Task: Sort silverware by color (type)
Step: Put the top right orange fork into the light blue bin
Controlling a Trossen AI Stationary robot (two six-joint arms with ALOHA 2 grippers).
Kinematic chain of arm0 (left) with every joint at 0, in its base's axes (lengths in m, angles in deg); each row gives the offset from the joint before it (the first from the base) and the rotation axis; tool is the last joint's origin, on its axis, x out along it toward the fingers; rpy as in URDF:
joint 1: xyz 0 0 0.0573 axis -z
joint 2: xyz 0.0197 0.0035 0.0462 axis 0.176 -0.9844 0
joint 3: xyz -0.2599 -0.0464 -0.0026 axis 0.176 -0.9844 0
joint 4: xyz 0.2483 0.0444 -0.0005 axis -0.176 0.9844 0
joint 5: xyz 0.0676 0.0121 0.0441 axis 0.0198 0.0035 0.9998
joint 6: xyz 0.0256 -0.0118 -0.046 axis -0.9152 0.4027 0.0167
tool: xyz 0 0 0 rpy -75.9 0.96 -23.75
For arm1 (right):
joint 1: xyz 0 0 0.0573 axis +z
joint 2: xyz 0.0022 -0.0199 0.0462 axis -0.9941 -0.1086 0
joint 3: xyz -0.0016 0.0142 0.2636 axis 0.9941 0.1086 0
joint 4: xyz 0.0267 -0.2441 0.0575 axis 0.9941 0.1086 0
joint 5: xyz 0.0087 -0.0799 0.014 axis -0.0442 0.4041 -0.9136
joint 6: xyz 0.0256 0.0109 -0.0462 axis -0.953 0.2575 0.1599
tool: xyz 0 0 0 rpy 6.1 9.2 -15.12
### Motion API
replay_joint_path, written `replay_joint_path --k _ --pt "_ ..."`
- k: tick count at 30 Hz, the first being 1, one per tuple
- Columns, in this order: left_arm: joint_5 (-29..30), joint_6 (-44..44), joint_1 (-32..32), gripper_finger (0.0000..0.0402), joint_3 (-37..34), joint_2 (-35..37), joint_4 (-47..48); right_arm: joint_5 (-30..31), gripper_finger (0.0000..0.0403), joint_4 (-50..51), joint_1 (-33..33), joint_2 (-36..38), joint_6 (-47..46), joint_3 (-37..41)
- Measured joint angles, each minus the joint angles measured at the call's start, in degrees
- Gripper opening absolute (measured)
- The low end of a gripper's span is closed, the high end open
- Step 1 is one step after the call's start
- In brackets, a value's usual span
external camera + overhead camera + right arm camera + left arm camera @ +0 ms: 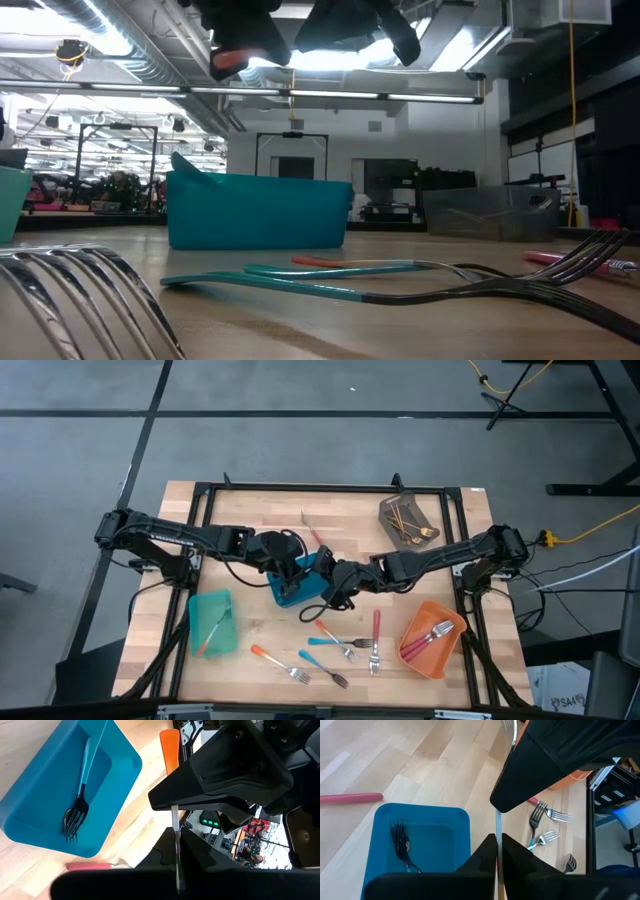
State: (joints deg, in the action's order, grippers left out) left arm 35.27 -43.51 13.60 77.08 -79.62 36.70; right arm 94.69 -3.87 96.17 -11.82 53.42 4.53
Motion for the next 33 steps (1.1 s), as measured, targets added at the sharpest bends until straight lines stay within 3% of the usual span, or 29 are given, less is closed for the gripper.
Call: replay_joint_path --k 21,33 --pt "0.59 -0.33 0.04 0.0002 0.0 0.0 0.41 -1.49 0.0006 -0.02 -0.09 0.0 -0.23 0.0" --pt "0.81 -0.37 -0.06 0.0002 0.04 0.0 0.59 -1.38 0.0133 -0.15 -0.09 -0.03 -0.31 -0.04"
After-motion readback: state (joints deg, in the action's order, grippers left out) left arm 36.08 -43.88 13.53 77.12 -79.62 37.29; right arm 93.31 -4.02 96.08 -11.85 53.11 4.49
